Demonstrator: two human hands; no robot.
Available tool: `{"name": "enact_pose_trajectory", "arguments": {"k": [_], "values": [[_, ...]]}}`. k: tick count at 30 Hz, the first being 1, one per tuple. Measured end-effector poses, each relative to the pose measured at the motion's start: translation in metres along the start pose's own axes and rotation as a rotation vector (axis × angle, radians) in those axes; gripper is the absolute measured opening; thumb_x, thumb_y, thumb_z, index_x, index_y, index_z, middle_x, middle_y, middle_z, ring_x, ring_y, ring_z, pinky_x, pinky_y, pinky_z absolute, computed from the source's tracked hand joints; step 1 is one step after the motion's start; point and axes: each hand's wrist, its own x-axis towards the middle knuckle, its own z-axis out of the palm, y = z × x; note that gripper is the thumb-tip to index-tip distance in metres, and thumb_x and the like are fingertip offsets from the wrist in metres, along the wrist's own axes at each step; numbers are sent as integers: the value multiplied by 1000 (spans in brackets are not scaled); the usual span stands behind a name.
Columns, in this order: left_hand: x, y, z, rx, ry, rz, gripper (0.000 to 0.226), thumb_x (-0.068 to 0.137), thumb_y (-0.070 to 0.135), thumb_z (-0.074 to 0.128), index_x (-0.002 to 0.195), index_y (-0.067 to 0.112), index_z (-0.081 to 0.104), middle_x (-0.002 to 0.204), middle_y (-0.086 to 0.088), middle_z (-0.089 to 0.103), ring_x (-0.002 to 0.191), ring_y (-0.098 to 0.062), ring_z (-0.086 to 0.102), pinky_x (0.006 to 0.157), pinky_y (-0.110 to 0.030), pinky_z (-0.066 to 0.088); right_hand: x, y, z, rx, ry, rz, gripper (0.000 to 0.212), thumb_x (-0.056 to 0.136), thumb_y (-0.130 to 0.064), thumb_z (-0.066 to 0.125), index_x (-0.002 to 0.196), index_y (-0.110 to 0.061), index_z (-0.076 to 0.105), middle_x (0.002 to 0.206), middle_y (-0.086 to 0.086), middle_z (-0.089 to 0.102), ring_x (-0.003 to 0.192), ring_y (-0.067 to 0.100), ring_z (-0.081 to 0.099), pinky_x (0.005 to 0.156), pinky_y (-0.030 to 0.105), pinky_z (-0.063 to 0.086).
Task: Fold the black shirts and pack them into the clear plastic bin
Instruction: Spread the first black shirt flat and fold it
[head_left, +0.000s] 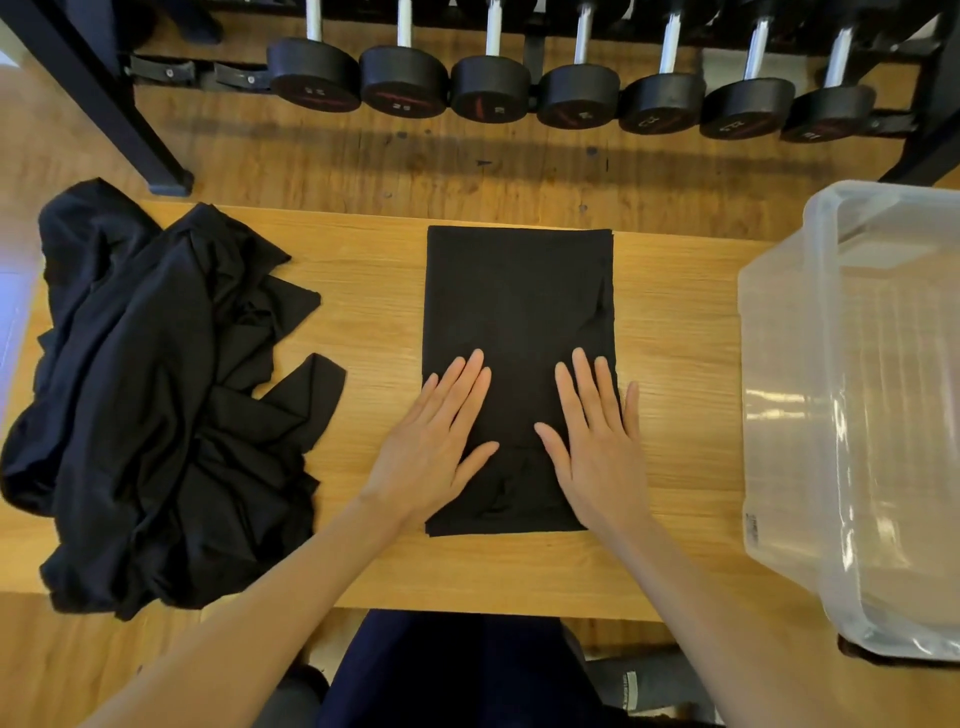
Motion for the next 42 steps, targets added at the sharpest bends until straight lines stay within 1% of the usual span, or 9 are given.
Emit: {"name": "enact_pose_trajectory", "arguments": {"k": [12, 19, 22, 26, 28, 30, 33, 39, 42], "values": [[-83, -4, 9, -266, -71, 118, 75, 97, 61, 33, 155, 18, 14, 164, 5, 0, 150, -8, -3, 122, -26, 1, -56, 4, -8, 176, -102, -241, 59, 101, -48, 29, 152, -19, 26, 163, -1, 12, 150, 14, 7, 120, 37, 14], [-92, -23, 8, -353, 46, 192, 40, 95, 48, 45, 121, 20, 59, 153, 1, 37, 138, -15, 40, 107, -32, 43, -77, 22, -9, 95, -50, -400, 55, 88, -42, 56, 139, -22, 49, 153, -2, 36, 140, 13, 27, 106, 30, 34], [-83, -22, 2, -314, 142, 248, 40, 100, 43, 35, 103, 18, 67, 134, -2, 56, 126, -15, 53, 105, -36, 46, -76, 19, -7, 88, -50, -407, 58, 87, -39, 64, 139, -20, 49, 152, 1, 40, 137, 16, 39, 106, 32, 41], [-73, -16, -11, -455, 129, 100, 31, 99, 43, 40, 104, 20, 60, 119, 2, 65, 116, -10, 60, 107, -32, 43, -67, 6, -9, 61, -25, -344, 64, 86, -51, 60, 138, -16, 50, 146, 2, 47, 124, 19, 48, 98, 34, 46], [-68, -11, -21, -593, 72, -50, 24, 97, 41, 41, 102, 22, 54, 106, 3, 66, 97, -10, 64, 91, -32, 53, -63, -2, -12, 65, -3, -306, 62, 85, -50, 63, 135, -15, 53, 139, 3, 52, 118, 19, 51, 95, 35, 48], [-61, -8, -28, -663, 33, -110, 13, 96, 38, 41, 98, 26, 46, 90, 3, 64, 79, -13, 62, 74, -38, 53, -59, -5, -14, 97, 21, -292, 51, 83, -34, 71, 128, -13, 60, 132, 4, 56, 113, 20, 54, 92, 36, 50], [-51, -10, -37, -804, 20, -131, 9, 98, 37, 39, 94, 29, 38, 77, -3, 62, 68, -23, 60, 67, -49, 51, -46, -1, -21, 219, -1, -273, 42, 77, -12, 77, 117, -14, 67, 123, 0, 61, 109, 20, 55, 89, 37, 51], [-42, -20, -45, -728, -47, -78, 9, 100, 34, 41, 98, 26, 41, 80, 3, 66, 74, -13, 65, 72, -41, 55, -24, 14, -41, 397, -140, -281, 31, 85, -9, 67, 116, -14, 69, 116, -7, 66, 104, 14, 55, 89, 34, 47], [-44, -20, -44, -762, -18, -97, 10, 100, 34, 42, 96, 25, 41, 77, 5, 65, 73, -9, 63, 71, -41, 54, -31, 6, -37, 359, -59, -295, 28, 84, -22, 64, 110, -15, 70, 114, -6, 63, 106, 13, 52, 87, 35, 48]]}}
